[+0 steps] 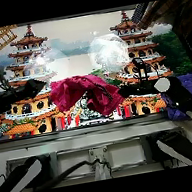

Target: Fold the clothes and pants, and hang the long-sleeved shirts on hangers.

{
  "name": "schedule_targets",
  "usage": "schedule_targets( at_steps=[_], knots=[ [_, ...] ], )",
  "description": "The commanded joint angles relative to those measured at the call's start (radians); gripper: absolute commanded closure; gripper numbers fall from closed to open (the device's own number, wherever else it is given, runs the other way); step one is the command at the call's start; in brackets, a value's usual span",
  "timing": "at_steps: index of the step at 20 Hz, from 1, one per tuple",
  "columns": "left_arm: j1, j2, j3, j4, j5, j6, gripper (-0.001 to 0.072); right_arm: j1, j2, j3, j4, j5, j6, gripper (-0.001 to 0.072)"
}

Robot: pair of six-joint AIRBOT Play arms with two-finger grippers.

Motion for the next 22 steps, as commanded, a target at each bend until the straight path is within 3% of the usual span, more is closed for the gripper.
schedule_targets(
  at_steps=[1,3,8,14,15,16,17,20,22],
  knots=[
    [-0.06,-0.072,0.026,-0.082,-0.066,0.241,0.02,-0.07,0.001,-0.046,-0.037,-0.006,0.117,0.0136],
    [-0.109,-0.121,0.08,-0.046,-0.058,0.324,0.0117,-0.115,0.002,-0.046,0.063,0.046,0.067,0.0127],
    [-0.233,-0.245,0.204,0.153,0.044,0.346,0.0014,-0.079,0.016,-0.046,0.197,0.118,0.031,0.0129],
    [-0.373,-0.393,0.219,0.179,0.267,0.42,0.0017,-0.029,0.016,-0.046,0.294,0.141,0.032,0.0131],
    [-0.402,-0.419,0.228,0.179,0.305,0.419,0.0113,-0.019,0.016,-0.046,0.294,0.141,0.035,0.0131],
    [-0.42,-0.434,0.24,0.18,0.317,0.419,0.0437,-0.011,0.018,-0.046,0.291,0.141,0.04,0.0137],
    [-0.426,-0.433,0.256,0.18,0.307,0.419,0.0691,-0.002,0.023,-0.047,0.268,0.141,0.062,0.0148],
    [-0.421,-0.349,0.29,0.18,0.287,0.388,0.0703,0.05,0.051,-0.087,0.104,0.137,0.242,0.0147],
    [-0.411,-0.269,0.29,0.185,0.289,0.389,0.0703,0.084,0.08,-0.167,0.12,0.06,0.318,0.0147]
  ],
)
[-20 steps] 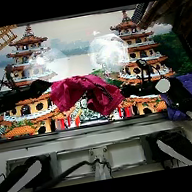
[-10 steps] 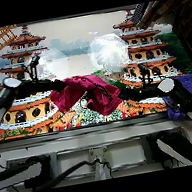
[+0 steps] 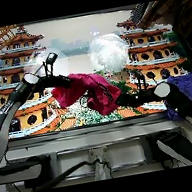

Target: Fold the clothes and pants, and hang the long-sleeved shirts on hangers.

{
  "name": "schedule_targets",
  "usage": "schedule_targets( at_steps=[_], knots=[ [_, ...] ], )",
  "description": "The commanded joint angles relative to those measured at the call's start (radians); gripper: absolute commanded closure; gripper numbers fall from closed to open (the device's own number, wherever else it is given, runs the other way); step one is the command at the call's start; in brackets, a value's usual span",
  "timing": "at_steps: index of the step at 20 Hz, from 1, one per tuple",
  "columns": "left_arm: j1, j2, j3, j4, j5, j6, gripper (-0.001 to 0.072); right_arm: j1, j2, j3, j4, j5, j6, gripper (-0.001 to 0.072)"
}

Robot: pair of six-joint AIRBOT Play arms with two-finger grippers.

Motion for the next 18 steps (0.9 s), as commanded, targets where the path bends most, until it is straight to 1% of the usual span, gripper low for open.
schedule_targets(
  at_steps=[1,3,4,5,6,8,12,13,14,16,18],
  knots=[
    [-0.002,0.108,0.013,0.022,0.013,-0.007,0.0703,0.068,0.051,-0.114,-0.001,-0.153,0.173,0.0147],
    [-0.002,0.165,0.013,0.053,0.008,-0.009,0.0703,0.129,0.089,-0.201,0.103,-0.353,0.253,0.0146],
    [-0.002,0.185,0.013,0.055,0.007,-0.015,0.0703,0.165,0.1,-0.243,0.145,-0.449,0.312,0.0142],
    [-0.002,0.203,0.013,0.055,0.003,-0.015,0.0703,0.2,0.102,-0.282,0.18,-0.537,0.356,0.0126],
    [-0.002,0.217,0.013,0.055,0.0,-0.015,0.0703,0.234,0.101,-0.318,0.221,-0.628,0.373,0.0127],
    [-0.002,0.237,0.013,0.055,-0.017,-0.015,0.0703,0.286,0.101,-0.365,0.298,-0.798,0.373,0.0127],
    [-0.002,0.243,0.013,0.055,-0.056,-0.015,0.0703,0.305,0.061,-0.373,0.352,-1.06,0.383,0.013],
    [-0.002,0.243,0.013,0.055,-0.056,-0.015,0.0703,0.305,0.036,-0.365,0.36,-1.087,0.393,0.0134],
    [-0.002,0.243,0.013,0.055,-0.056,-0.015,0.0704,0.305,0.007,-0.344,0.36,-1.079,0.397,0.015],
    [-0.002,0.243,0.013,0.055,-0.055,-0.015,0.0703,0.33,-0.039,-0.289,0.359,-1.016,0.397,0.0149],
    [-0.002,0.243,0.013,0.056,-0.056,-0.015,0.0704,0.381,-0.073,-0.263,0.36,-1.048,0.398,0.0149]
  ],
)
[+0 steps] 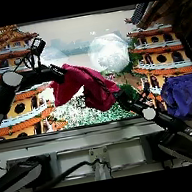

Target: Fold the clothes and pants, and hang the long-sleeved shirts on hangers.

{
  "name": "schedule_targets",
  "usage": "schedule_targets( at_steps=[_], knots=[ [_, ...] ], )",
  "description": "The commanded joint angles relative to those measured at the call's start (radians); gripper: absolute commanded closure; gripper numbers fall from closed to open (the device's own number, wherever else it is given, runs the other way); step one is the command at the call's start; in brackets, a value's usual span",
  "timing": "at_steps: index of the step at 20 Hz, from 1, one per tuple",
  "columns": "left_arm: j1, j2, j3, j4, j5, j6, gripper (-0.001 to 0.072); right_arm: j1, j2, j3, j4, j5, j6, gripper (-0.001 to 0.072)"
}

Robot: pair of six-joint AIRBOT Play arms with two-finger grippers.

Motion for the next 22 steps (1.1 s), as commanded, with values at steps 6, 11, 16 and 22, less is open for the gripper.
schedule_targets(
  at_steps=[6,11,16,22],
  knots=[
    [0.0,0.002,0.0,0.001,-0.004,0.0,0.0703,0.069,-0.102,0.044,0.021,-0.185,0.058,0.0553],
    [0.021,0.03,0.003,0.002,-0.004,0.001,0.0703,0.029,-0.064,0.114,-0.069,-0.242,0.058,0.0679],
    [0.104,0.23,0.117,0.179,0.022,0.001,0.0703,-0.079,0.204,0.311,-0.353,-0.031,-0.021,0.068],
    [0.123,0.543,0.215,0.239,0.116,0.013,0.0704,-0.218,0.476,0.672,-0.426,0.387,-0.16,0.068]
  ],
)
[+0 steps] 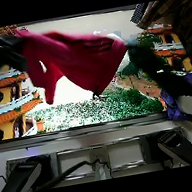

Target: Fold the clothes and pants, and hang the long-sleeved shirts on hangers.

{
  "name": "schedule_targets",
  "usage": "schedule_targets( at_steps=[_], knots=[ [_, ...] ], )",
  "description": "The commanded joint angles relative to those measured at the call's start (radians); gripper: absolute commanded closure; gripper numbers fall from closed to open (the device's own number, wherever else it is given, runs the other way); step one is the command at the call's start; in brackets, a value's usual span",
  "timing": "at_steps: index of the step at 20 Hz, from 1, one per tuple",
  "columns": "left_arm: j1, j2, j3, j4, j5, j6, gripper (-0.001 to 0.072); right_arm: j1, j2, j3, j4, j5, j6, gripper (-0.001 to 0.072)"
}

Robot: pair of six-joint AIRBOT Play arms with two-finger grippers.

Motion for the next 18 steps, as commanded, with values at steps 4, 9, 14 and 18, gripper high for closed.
schedule_targets(
  at_steps=[4,9,14,18],
  knots=[
    [0.009,0.323,0.033,0.07,0.013,0.042,0.0703,-0.101,0.178,0.38,-0.079,0.433,-0.058,0.068],
    [0.009,0.425,0.033,0.114,0.045,0.181,0.0703,-0.106,0.145,0.525,-0.159,0.566,0.113,0.0679],
    [0.008,0.185,0.033,0.098,0.203,0.245,0.0703,-0.106,0.068,0.433,-0.207,0.814,0.393,0.068],
    [-0.011,-0.238,0.033,-0.08,0.204,0.245,0.0703,-0.107,-0.035,0.086,-0.341,0.797,0.528,0.0679]
  ],
)
